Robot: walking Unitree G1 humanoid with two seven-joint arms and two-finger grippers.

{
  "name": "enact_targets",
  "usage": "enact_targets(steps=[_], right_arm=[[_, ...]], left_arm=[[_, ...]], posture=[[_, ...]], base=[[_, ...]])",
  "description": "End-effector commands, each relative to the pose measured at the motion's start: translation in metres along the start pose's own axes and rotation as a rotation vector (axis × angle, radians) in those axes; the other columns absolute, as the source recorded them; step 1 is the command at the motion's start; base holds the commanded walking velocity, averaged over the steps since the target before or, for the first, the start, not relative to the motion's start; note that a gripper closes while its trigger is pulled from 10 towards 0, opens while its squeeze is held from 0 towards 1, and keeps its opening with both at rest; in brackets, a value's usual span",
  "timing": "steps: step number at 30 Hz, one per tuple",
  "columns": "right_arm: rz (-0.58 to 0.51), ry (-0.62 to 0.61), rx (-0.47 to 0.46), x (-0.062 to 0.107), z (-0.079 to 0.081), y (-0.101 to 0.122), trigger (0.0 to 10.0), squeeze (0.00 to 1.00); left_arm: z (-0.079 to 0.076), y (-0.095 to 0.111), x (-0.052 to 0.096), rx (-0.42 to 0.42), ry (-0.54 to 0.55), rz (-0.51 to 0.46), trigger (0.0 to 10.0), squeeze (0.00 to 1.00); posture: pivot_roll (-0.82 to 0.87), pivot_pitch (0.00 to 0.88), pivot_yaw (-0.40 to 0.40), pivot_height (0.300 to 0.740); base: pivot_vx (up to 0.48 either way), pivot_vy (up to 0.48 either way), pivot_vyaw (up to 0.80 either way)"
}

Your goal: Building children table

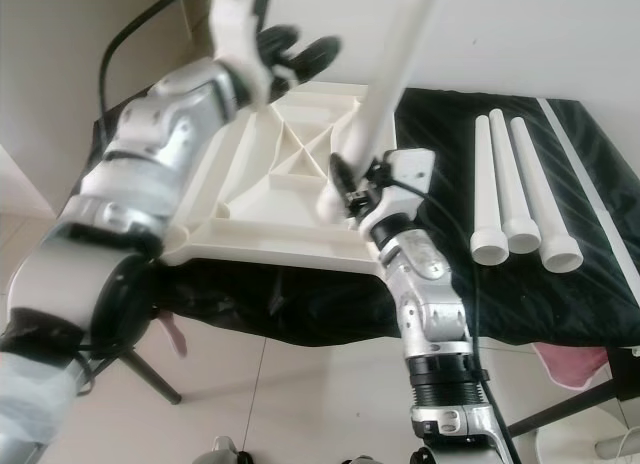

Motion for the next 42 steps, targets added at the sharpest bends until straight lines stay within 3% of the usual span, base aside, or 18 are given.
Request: enact_targets(steps=[1, 5, 11, 12, 13, 15, 17, 18, 19, 20, 22, 26, 29, 31, 32, 36, 40, 42], right_arm=[[-0.019, -0.029, 0.014, -0.001, -0.005, 0.008, 10.0, 0.00], [-0.027, -0.096, 0.055, 0.000, -0.017, 0.014, 10.0, 0.00], [-0.018, -0.141, 0.069, 0.005, -0.025, 0.015, 10.0, 0.00], [-0.014, -0.152, 0.087, 0.007, -0.027, 0.015, 10.0, 0.00], [-0.014, -0.152, 0.087, 0.007, -0.027, 0.015, 10.0, 0.00], [-0.013, -0.169, 0.109, 0.011, -0.031, 0.014, 10.0, 0.00], [-0.013, -0.174, 0.112, 0.011, -0.032, 0.014, 10.0, 0.00], [-0.013, -0.174, 0.112, 0.011, -0.032, 0.014, 10.0, 0.00], [-0.016, -0.192, 0.116, 0.014, -0.034, 0.015, 10.0, 0.00], [-0.016, -0.192, 0.116, 0.014, -0.034, 0.015, 10.0, 0.00], [-0.015, -0.206, 0.121, 0.016, -0.037, 0.014, 10.0, 0.00], [-0.011, -0.214, 0.123, 0.018, -0.038, 0.014, 10.0, 0.00], [-0.008, -0.231, 0.123, 0.021, -0.041, 0.013, 10.0, 0.00], [-0.007, -0.234, 0.124, 0.022, -0.041, 0.013, 10.0, 0.00], [-0.005, -0.236, 0.126, 0.022, -0.042, 0.013, 10.0, 0.00], [0.000, -0.235, 0.130, 0.022, -0.042, 0.012, 10.0, 0.00], [0.002, -0.235, 0.132, 0.022, -0.042, 0.012, 10.0, 0.00], [0.004, -0.235, 0.135, 0.022, -0.042, 0.011, 10.0, 0.00]], left_arm=[[-0.005, 0.002, 0.002, -0.026, -0.043, -0.016, 10.0, 0.00], [0.008, -0.022, 0.021, -0.038, -0.008, 0.015, 10.0, 0.00], [0.003, -0.052, 0.047, -0.077, -0.079, 0.035, 10.0, 0.00], [0.001, -0.065, 0.056, -0.092, -0.102, 0.063, 10.0, 0.00], [0.001, -0.065, 0.056, -0.092, -0.102, 0.063, 10.0, 0.00], [-0.002, -0.093, 0.074, -0.132, -0.115, 0.135, 10.0, 0.00], [-0.002, -0.100, 0.079, -0.140, -0.118, 0.155, 10.0, 0.00], [-0.002, -0.100, 0.079, -0.140, -0.118, 0.155, 10.0, 0.00], [-0.009, -0.114, 0.095, -0.096, -0.132, 0.185, 10.0, 0.00], [-0.009, -0.114, 0.095, -0.096, -0.132, 0.185, 10.0, 0.00], [-0.017, -0.123, 0.111, -0.055, -0.151, 0.206, 10.0, 0.00], [-0.029, -0.128, 0.123, -0.009, -0.176, 0.213, 10.0, 0.00], [-0.051, -0.126, 0.136, 0.128, -0.213, 0.172, 10.0, 0.00], [-0.052, -0.124, 0.138, 0.147, -0.209, 0.155, 10.0, 0.00], [-0.049, -0.122, 0.142, 0.202, -0.189, 0.134, 10.0, 0.00], [-0.063, -0.116, 0.155, 0.162, -0.283, 0.118, 10.0, 0.00], [-0.068, -0.118, 0.161, 0.174, -0.302, 0.141, 10.0, 0.00], [-0.103, -0.117, 0.173, 0.143, -0.461, 0.168, 10.0, 0.00]], posture=[[-0.04, 0.000, -0.001, 0.740], [-0.05, 0.000, 0.002, 0.740], [-0.06, 0.000, 0.006, 0.740], [-0.06, 0.000, 0.006, 0.740], [-0.06, 0.000, 0.006, 0.740], [-0.06, 0.000, 0.011, 0.740], [-0.06, 0.000, 0.011, 0.740], [-0.06, 0.000, 0.011, 0.740], [-0.07, 0.000, 0.015, 0.740], [-0.07, 0.000, 0.015, 0.740], [-0.07, 0.000, 0.018, 0.740], [-0.07, 0.000, 0.020, 0.740], [-0.07, 0.000, 0.020, 0.740], [-0.07, 0.000, 0.021, 0.740], [-0.07, 0.000, 0.021, 0.740], [-0.07, 0.000, 0.020, 0.740], [-0.07, 0.000, 0.018, 0.740], [-0.07, 0.000, 0.019, 0.740]], base=[[0.000, 0.000, 0.00], [0.000, 0.000, 0.00], [0.000, 0.000, 0.00], [0.000, 0.000, 0.00], [0.000, 0.000, 0.00], [0.000, 0.000, 0.00], [0.000, 0.000, 0.00], [0.000, 0.000, 0.00], [0.000, 0.000, 0.00], [0.000, 0.000, 0.00], [0.000, 0.000, 0.00], [0.000, 0.000, 0.00], [0.000, 0.000, 0.00], [0.000, 0.000, 0.00], [0.000, 0.000, 0.00], [0.000, 0.000, 0.00], [0.000, 0.000, 0.00], [0.000, 0.000, 0.00]])
Point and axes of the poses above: a point about 5 cm out from each wrist's last joint towards the gripper, its own x axis pointing back from the gripper into the wrist, its own y axis along the axis of the wrist's last joint, z = x × y, the point moved 6 cm from there along -x, pointing out of the wrist towards the gripper, and after that the axes turned 6 degrees about -x, right-handed, at the moved point
